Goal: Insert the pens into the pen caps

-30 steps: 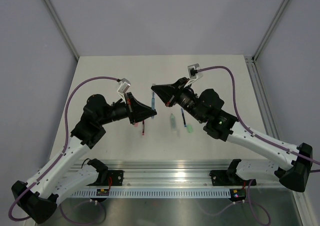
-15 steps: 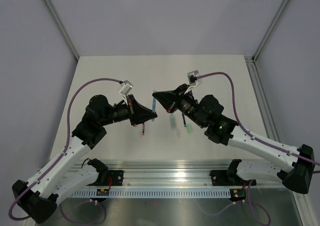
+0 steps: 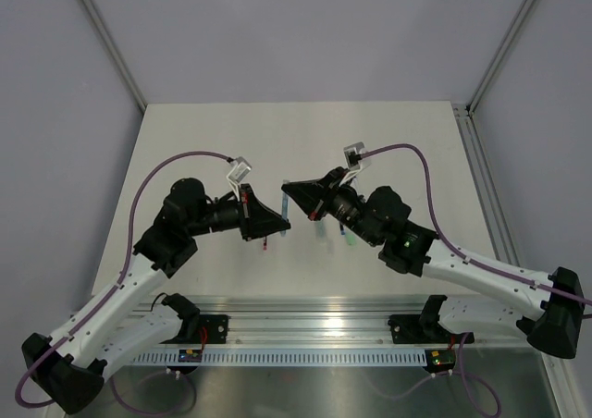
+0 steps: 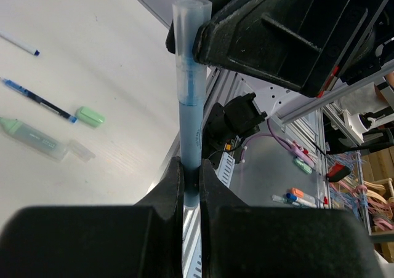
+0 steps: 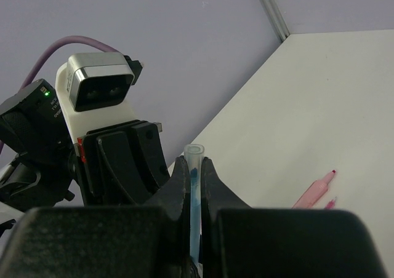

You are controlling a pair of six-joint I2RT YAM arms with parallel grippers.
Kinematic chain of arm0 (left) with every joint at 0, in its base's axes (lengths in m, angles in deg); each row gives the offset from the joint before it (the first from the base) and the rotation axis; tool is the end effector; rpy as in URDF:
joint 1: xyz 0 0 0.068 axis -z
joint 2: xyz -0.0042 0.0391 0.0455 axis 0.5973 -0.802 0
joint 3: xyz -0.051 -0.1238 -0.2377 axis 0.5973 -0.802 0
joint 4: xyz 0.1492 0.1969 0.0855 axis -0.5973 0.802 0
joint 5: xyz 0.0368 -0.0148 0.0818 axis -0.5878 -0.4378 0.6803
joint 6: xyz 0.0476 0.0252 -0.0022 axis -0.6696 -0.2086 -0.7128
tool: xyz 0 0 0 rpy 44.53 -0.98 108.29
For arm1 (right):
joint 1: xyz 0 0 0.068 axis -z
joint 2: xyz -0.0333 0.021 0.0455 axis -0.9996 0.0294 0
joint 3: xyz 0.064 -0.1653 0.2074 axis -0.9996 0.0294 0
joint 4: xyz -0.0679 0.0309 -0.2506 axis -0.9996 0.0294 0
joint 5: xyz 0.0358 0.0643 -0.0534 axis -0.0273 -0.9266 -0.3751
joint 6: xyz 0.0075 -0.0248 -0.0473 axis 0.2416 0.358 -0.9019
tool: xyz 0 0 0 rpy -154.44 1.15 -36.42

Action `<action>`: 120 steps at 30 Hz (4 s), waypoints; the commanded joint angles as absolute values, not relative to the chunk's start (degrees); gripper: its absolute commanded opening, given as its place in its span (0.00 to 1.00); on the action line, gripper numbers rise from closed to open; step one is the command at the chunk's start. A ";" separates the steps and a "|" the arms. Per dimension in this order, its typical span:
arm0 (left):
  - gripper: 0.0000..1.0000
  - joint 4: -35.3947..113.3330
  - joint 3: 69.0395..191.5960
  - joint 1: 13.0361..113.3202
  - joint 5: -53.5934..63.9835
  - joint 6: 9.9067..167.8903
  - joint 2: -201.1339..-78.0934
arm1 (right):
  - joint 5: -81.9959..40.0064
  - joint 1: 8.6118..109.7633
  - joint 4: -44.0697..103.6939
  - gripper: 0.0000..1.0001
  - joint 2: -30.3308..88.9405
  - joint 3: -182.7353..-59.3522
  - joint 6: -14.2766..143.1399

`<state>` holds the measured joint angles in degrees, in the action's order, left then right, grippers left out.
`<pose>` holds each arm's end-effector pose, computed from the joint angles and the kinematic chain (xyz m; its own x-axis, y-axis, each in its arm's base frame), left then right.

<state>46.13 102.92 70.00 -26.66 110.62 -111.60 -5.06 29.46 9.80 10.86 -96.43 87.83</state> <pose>0.1454 -0.1230 0.3430 -0.6169 -0.0970 -0.7811 0.7358 0.2812 -0.6161 0.1384 0.2190 0.3722 -0.3284 0.4195 -0.8463 -0.7033 0.4895 0.5155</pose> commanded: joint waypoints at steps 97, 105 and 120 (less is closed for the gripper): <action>0.99 71.57 102.09 71.83 3.70 93.49 -92.95 | -9.32 63.44 54.43 0.00 50.61 -123.26 70.45; 0.99 71.57 102.18 71.75 4.23 93.14 -93.39 | -7.73 64.50 55.15 0.03 58.70 -126.97 70.45; 0.99 71.48 102.27 71.22 4.40 93.05 -94.88 | -7.47 64.50 56.29 0.08 64.15 -129.34 71.42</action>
<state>72.75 102.00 71.49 3.33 93.98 -94.42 -8.27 64.09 55.65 62.79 -126.82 71.88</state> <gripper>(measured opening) 0.985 0.134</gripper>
